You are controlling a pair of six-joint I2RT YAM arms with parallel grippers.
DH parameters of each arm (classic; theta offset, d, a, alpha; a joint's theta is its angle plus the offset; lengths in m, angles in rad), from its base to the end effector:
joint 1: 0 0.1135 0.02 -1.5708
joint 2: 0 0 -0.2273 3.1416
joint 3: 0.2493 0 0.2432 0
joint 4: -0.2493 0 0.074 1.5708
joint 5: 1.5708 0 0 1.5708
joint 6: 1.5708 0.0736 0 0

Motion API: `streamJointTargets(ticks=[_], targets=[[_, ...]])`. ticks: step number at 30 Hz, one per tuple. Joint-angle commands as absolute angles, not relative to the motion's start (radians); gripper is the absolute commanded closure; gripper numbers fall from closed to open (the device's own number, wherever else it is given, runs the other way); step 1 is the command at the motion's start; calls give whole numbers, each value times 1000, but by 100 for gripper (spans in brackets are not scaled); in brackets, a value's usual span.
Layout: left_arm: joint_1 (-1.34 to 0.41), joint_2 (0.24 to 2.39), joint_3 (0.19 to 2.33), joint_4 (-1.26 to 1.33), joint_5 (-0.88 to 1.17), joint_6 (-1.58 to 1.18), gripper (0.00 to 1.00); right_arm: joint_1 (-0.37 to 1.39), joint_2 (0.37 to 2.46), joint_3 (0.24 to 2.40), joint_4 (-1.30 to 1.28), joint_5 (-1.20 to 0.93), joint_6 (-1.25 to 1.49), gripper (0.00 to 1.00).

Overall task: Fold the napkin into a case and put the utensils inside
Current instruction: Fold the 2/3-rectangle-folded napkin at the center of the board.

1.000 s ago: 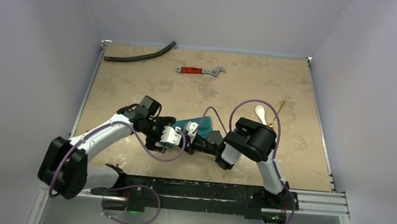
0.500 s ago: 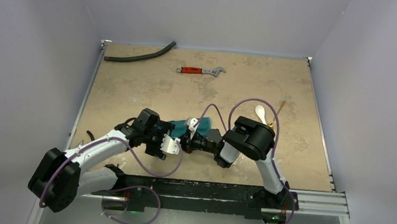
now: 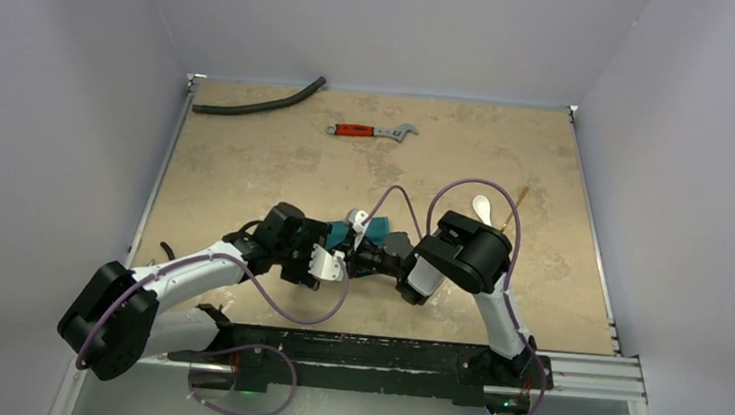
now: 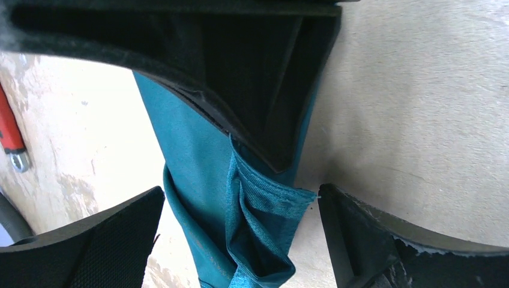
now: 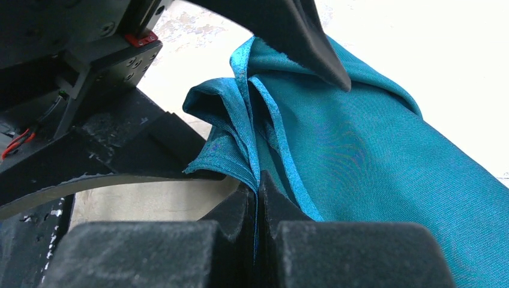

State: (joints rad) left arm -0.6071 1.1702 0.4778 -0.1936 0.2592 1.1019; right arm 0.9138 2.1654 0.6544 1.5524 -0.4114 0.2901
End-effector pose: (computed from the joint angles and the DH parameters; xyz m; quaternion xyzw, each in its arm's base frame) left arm 0.1887 -0.1541 0.1061 0.7330 0.5806 -0.0365 0.3526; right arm 0.1982 0.3051 0.0760 -0.3482 0.5998 0.5165 0.5022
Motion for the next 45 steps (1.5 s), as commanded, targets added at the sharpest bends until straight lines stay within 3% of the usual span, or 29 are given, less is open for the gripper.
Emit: streamJointTargets(ticks=[1, 31, 45], targets=[[-611, 1176, 496, -137, 212, 1059, 1, 907, 2164, 670, 1872, -442, 299, 100], [-527, 1135, 607, -264, 199, 910, 2, 904, 2192, 660, 1881, -517, 325, 100], [-521, 1215, 596, -184, 162, 866, 1, 905, 2191, 656, 1906, -597, 376, 84]])
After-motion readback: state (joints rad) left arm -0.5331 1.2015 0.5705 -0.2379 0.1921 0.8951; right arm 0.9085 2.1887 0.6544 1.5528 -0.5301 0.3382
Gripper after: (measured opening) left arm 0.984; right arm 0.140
